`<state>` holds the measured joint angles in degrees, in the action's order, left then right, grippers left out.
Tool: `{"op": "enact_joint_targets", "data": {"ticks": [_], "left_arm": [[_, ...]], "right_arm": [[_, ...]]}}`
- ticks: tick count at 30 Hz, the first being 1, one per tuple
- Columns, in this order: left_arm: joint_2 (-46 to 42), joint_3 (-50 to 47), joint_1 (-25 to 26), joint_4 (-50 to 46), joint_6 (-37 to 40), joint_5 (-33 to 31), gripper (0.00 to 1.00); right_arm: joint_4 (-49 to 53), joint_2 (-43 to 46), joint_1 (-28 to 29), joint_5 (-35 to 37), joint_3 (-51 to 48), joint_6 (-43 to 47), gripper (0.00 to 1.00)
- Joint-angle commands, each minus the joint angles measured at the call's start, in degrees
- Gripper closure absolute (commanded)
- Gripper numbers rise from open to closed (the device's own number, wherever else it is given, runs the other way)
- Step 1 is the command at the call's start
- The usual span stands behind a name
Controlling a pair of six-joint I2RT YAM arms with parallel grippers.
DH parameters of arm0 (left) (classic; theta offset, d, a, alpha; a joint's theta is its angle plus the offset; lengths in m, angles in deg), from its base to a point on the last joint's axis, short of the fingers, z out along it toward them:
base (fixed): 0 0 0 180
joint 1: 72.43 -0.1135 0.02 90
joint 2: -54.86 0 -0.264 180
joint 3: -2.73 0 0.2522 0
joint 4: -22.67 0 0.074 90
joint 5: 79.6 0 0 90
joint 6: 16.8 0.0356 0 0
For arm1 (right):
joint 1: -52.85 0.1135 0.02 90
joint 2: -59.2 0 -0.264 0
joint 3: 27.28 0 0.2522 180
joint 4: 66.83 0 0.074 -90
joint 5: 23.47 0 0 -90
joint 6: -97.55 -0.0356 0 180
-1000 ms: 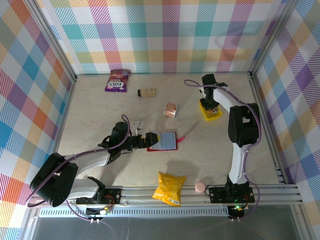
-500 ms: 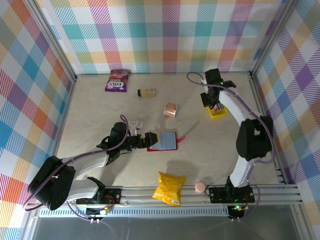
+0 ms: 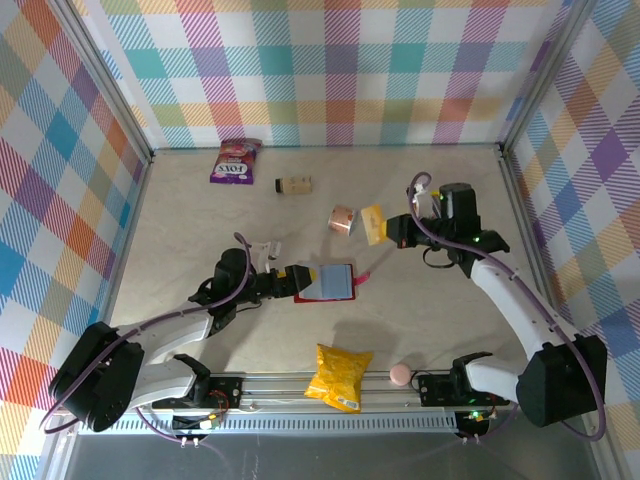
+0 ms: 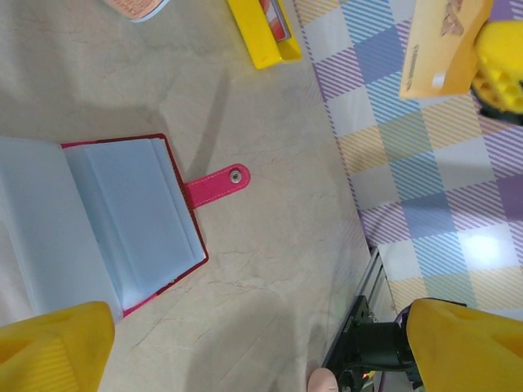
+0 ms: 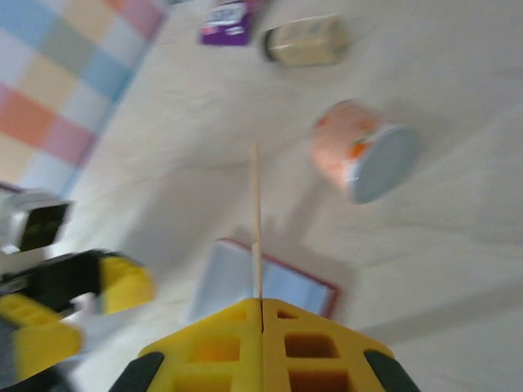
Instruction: Put the credit cards into the card holder
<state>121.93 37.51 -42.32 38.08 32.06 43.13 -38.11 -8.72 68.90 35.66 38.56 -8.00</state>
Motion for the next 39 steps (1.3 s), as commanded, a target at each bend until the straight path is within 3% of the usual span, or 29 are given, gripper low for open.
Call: {"op": "enact_joint_targets", "data": {"ticks": [1,9,19,29,39], "left_arm": [[-2.5,-1.3,-0.7,6.5,-2.2,1.4,0.12],[-5.0,-4.3,-0.6,14.0,-9.6,-4.0,0.28],[-1.9,-7.5,0.2,37.8,-17.3,-7.9,0.44],[-0.8,-4.1,2.3,38.1,-16.9,-7.3,0.51],[5.9,-1.6,4.8,46.6,-20.3,-5.6,0.61]], "right_arm": [[-16.9,0.3,2.2,-17.0,-2.7,-11.2,1.00],[-27.3,-3.4,7.7,-23.5,-2.9,-18.3,1.00],[-34.9,-9.5,8.5,-27.4,-3.6,-23.4,1.00],[-34.8,-10.6,9.5,-28.1,-3.5,-23.5,1.00],[-34.0,-10.6,10.6,-28.5,-3.3,-23.3,1.00]]}}
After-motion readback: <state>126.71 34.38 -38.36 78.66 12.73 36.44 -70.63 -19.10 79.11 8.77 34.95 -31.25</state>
